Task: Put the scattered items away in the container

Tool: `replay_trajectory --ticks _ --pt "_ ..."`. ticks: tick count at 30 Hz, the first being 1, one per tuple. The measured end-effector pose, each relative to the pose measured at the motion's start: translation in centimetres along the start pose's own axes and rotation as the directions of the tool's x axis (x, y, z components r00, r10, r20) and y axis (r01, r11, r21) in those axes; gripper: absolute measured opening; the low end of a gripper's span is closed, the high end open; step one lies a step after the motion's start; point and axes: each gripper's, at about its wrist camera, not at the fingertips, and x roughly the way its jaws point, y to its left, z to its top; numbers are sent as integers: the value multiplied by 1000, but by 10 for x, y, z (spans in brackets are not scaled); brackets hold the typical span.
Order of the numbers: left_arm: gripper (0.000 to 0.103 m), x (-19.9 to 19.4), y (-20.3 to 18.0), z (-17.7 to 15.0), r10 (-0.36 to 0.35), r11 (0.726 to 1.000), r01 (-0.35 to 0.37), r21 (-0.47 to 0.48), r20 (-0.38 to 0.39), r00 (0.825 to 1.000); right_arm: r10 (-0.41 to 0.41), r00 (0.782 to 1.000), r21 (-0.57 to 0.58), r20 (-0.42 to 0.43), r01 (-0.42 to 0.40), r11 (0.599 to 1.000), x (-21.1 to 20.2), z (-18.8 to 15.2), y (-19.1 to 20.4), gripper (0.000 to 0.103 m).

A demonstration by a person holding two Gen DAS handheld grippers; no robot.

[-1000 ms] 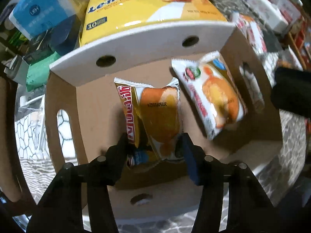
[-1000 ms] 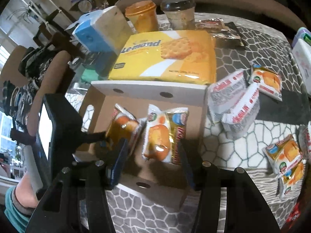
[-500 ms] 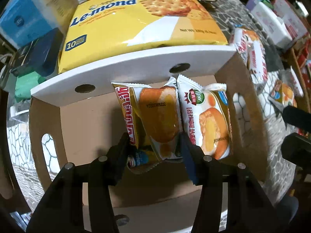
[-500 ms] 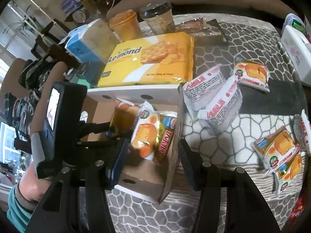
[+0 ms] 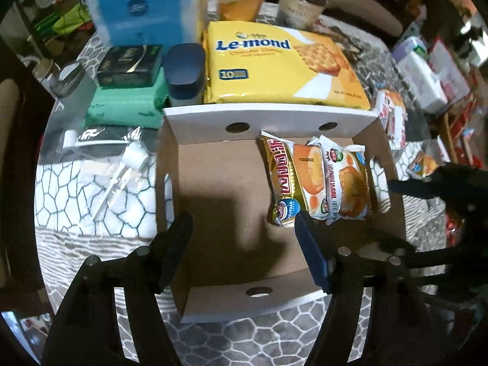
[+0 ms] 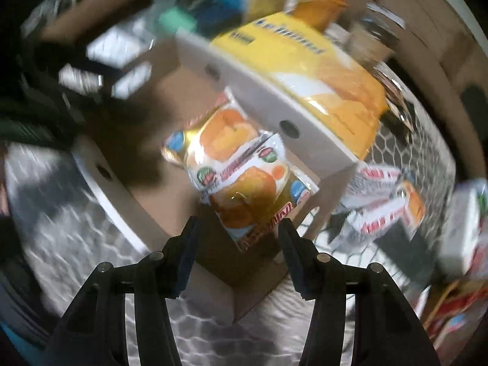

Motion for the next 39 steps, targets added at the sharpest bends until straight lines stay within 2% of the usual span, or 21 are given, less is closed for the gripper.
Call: replay_trajectory --ticks 3,5,7,9,11,15,18,21,24,26,28,31,35,39 --pt "67 -4 10 -4 -50 998 50 -36 3 999 -87 995 -98 -47 82 992 17 3 11 54" --pt "67 -5 14 -4 -67 997 67 -43 9 998 -166 984 -180 -71 151 972 28 3 18 54" --pt "67 -2 13 -2 -68 997 68 -44 10 998 -174 983 -201 -56 160 966 28 5 17 55" --pt "67 1 13 -2 -72 996 72 -44 5 997 -240 970 -223 -38 226 948 26 7 13 55" --pt "67 6 10 -1 -75 996 74 -43 -1 997 -271 962 -233 -32 257 938 26 7 6 55" --pt "68 14 0 2 -93 995 92 -34 -13 996 -206 978 -173 -22 199 964 18 3 -6 55" --pt "70 28 -9 8 -108 994 106 -38 -42 993 -160 987 -113 28 163 980 -2 -7 -15 55" --pt "70 45 -19 13 -130 991 127 -48 -71 989 -91 989 52 117 85 995 -31 -24 -36 61" --pt "68 59 -29 13 -163 986 158 -56 -89 983 -38 983 259 182 -11 966 -53 -53 -70 65" --pt "64 67 -37 10 -174 984 170 -43 -106 979 -35 979 327 203 -34 945 -60 -68 -83 65" --pt "49 70 -43 6 -189 982 187 -25 -122 974 -12 973 374 229 -77 924 -64 -80 -90 65" --pt "40 72 -48 3 -162 986 164 5 -130 978 50 962 429 267 -165 888 -67 -100 -95 63" --pt "40 76 -48 9 -151 988 153 7 -128 980 77 955 456 285 -206 866 -60 -114 -101 62" --pt "43 79 -59 16 -77 991 90 96 -129 989 90 955 465 284 -219 858 -51 -124 -101 62"
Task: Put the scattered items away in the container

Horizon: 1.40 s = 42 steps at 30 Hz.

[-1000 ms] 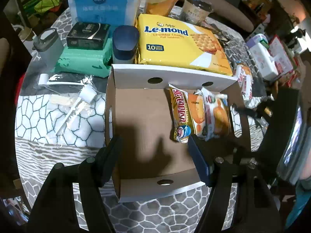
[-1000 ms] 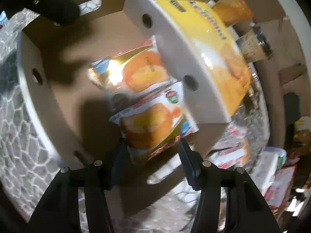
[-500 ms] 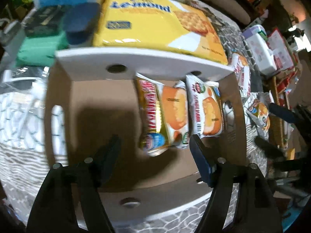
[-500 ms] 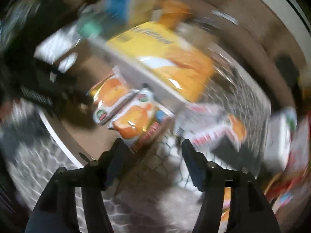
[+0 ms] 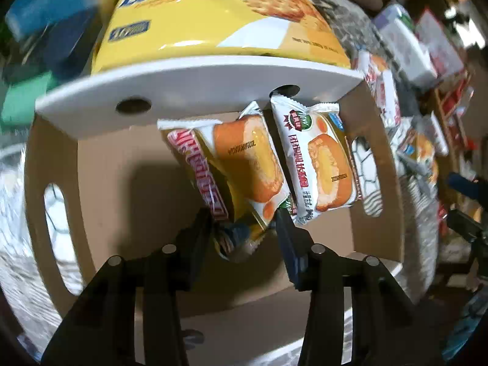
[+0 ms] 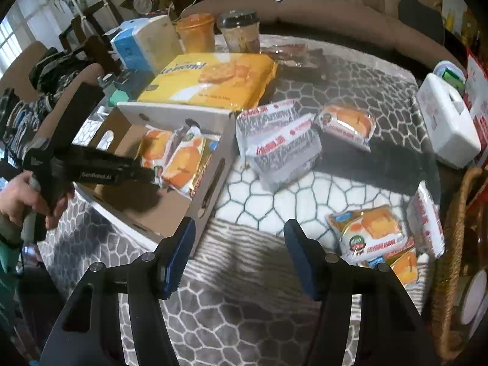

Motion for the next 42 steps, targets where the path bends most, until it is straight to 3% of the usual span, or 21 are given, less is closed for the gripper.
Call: replay_trajectory --ticks 5,8,14,17,19,22,26,29,34,36,39,42 --pt "45 -11 -3 7 25 999 -26 23 33 999 15 1000 32 11 -15 999 -5 -8 -11 62" --pt "51 -16 2 13 5 1000 -5 8 54 999 9 1000 49 19 -10 999 -8 -12 -18 62" --pt "50 -7 2 20 -4 1000 4 -7 21 1000 -10 999 103 38 6 995 -18 -19 -38 62" --pt "51 -18 -7 18 46 999 -46 -1 67 997 -33 997 160 63 23 987 -32 -24 -60 62" --pt "63 -34 -15 12 80 997 -82 11 118 990 -42 996 209 80 24 978 -42 -27 -79 62" --pt "73 -55 -40 4 75 995 -85 51 177 981 -73 993 293 93 43 955 -57 -35 -110 63" --pt "73 -67 -94 0 16 988 -49 144 219 976 -111 991 370 77 75 926 -63 -49 -139 63" --pt "73 -60 -130 9 26 980 -70 188 227 973 -87 994 447 60 51 893 -59 -65 -156 63" --pt "73 -29 -174 34 115 957 -170 237 229 967 -33 992 576 120 -42 816 -59 -94 -179 65" --pt "73 -16 -183 41 153 945 -208 250 224 963 -18 990 584 139 -67 809 -56 -96 -179 66" --pt "73 1 -196 49 226 921 -282 269 221 949 -43 991 579 126 -39 814 -51 -96 -178 67" --pt "73 16 -203 55 270 904 -325 277 221 937 -76 990 627 121 -16 779 -46 -103 -184 71"
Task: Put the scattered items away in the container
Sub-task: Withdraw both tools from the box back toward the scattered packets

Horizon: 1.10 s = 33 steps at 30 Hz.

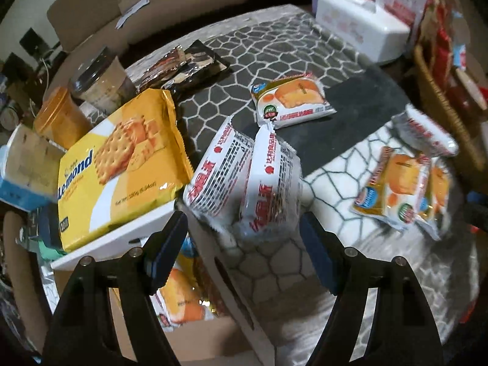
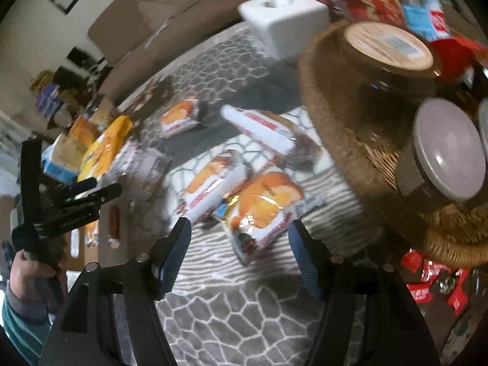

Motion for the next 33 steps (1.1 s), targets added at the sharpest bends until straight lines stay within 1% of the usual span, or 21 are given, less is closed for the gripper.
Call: replay_trajectory --ticks 2,3,4,6,8,9,10,11,12,13,14,15,18,21,24,26,28,29,31,32,33 --pt "72 7 -4 3 8 1000 -8 7 -6 1000 -38 999 25 -2 38 999 7 -3 -5 71" --pt "70 11 -7 4 20 1000 -20 14 -10 1000 -53 999 30 -5 53 998 11 -6 -7 71" --pt "64 14 -9 5 31 999 -31 23 -13 999 -57 998 41 -14 57 998 15 -9 -9 71" --pt "58 20 -12 6 50 998 -49 28 -25 998 -39 999 75 -28 41 996 24 -14 -14 71" --pt "54 24 -14 7 42 999 -42 22 -29 999 -34 999 130 -31 37 991 32 -18 -22 71" --pt "50 26 -15 8 34 999 -33 19 -30 999 -23 999 157 -33 28 987 35 -19 -25 71" --pt "43 27 -17 8 30 999 -29 20 -33 999 -10 999 167 -35 16 986 38 -19 -25 71" --pt "38 28 -19 9 18 1000 -17 21 -37 999 -1 999 161 -39 7 987 40 -19 -23 64" --pt "36 28 -21 8 18 1000 -17 20 -35 999 -3 999 141 -40 9 990 41 -19 -20 48" --pt "35 27 -23 8 25 999 -25 22 -30 999 -6 999 109 -38 10 994 41 -19 -15 43" --pt "33 26 -25 7 26 999 -26 27 -25 999 -28 999 78 -34 30 996 41 -20 -9 37" --pt "31 25 -26 7 20 1000 -20 24 -19 1000 -36 999 62 -26 37 997 41 -20 -6 33" --pt "27 17 -25 4 -15 1000 15 -11 -6 1000 -26 1000 35 -11 26 999 37 -23 -3 23" --pt "24 8 -30 -3 -35 999 35 -5 1 999 -16 1000 -3 -8 16 1000 33 -24 2 19" --pt "24 2 -38 -14 -88 996 88 3 -21 996 10 1000 -30 -24 -11 999 28 -29 4 16" --pt "23 -5 -49 -25 -86 996 87 30 -13 996 17 1000 -35 -25 -18 999 24 -33 5 16" --pt "21 -13 -56 -36 -96 994 96 43 -9 995 51 998 -38 -34 -53 998 15 -39 6 15" --pt "19 -18 -60 -43 -110 992 110 53 -11 994 84 995 -32 -45 -86 996 10 -44 6 15" --pt "10 -29 -63 -56 -117 990 118 74 -12 993 132 988 -29 -75 -134 991 6 -55 7 15" --pt "10 -33 -65 -62 -113 990 113 86 -11 994 146 984 -38 -101 -150 988 5 -63 9 15" --pt "10 -39 -67 -69 -110 989 110 98 -10 994 143 983 -46 -115 -149 988 7 -68 11 15"
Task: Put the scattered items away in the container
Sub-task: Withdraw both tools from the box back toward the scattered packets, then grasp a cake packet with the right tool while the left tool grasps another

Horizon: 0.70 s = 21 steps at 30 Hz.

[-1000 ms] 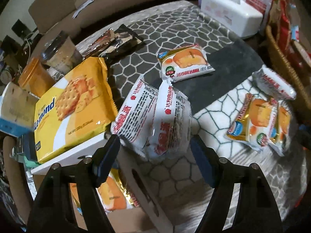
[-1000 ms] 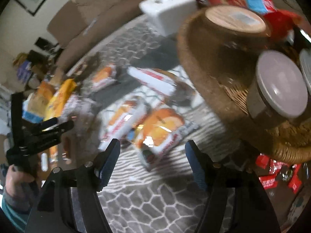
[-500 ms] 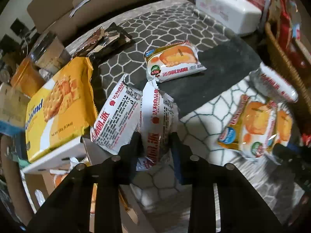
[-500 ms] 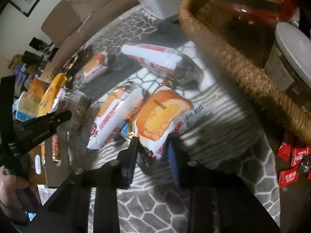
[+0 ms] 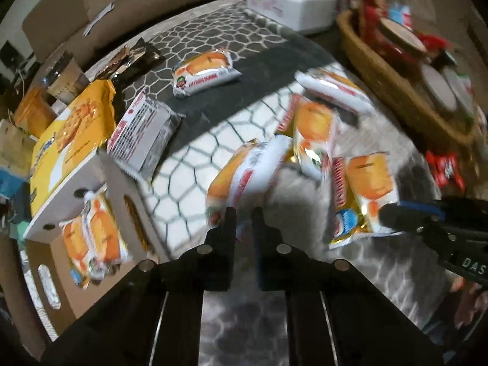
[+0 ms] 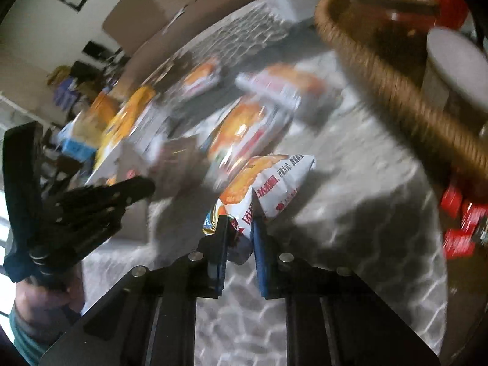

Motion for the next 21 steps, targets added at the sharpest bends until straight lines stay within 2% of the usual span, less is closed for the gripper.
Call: replay_trajectory --ticks 2,5,7,8,9,10,11,12,14,16,19,21 --pt "10 -4 -4 -14 -37 999 37 3 -28 999 9 999 -19 -49 -10 1000 5 -16 3 14" --pt "10 -9 -13 -37 -156 988 155 -23 -74 985 16 997 -22 -82 -18 1000 4 -28 3 15" --pt "15 -16 -11 -44 -181 983 179 -48 -67 981 -41 997 -24 -69 40 999 -5 -35 -1 21" --pt "17 -22 -8 -44 -168 985 166 -55 -47 985 -75 996 -19 -44 74 997 -12 -37 -4 22" --pt "32 -27 -2 -42 -131 989 129 -70 -18 991 -90 995 -9 -31 90 996 -15 -36 -8 30" --pt "56 -31 5 -38 -96 991 96 -89 3 995 -96 995 20 -11 96 995 -22 -37 -15 39" --pt "66 -34 13 -33 -70 991 72 -115 20 997 -98 995 46 7 97 994 -27 -38 -20 55" --pt "75 -37 22 -27 -45 989 51 -141 47 998 -101 994 77 29 98 992 -32 -37 -27 58" --pt "75 -38 30 -17 -28 988 39 -148 77 997 -100 994 117 51 94 989 -36 -33 -32 58" --pt "76 -27 25 -6 -3 996 9 -94 63 998 -82 994 150 68 71 986 -38 -31 -35 59" --pt "76 -2 6 8 118 993 -119 28 29 993 -73 994 146 79 61 987 -36 -27 -32 59" --pt "76 13 -1 13 178 983 -178 53 14 984 -97 990 140 100 82 987 -33 -26 -28 59"
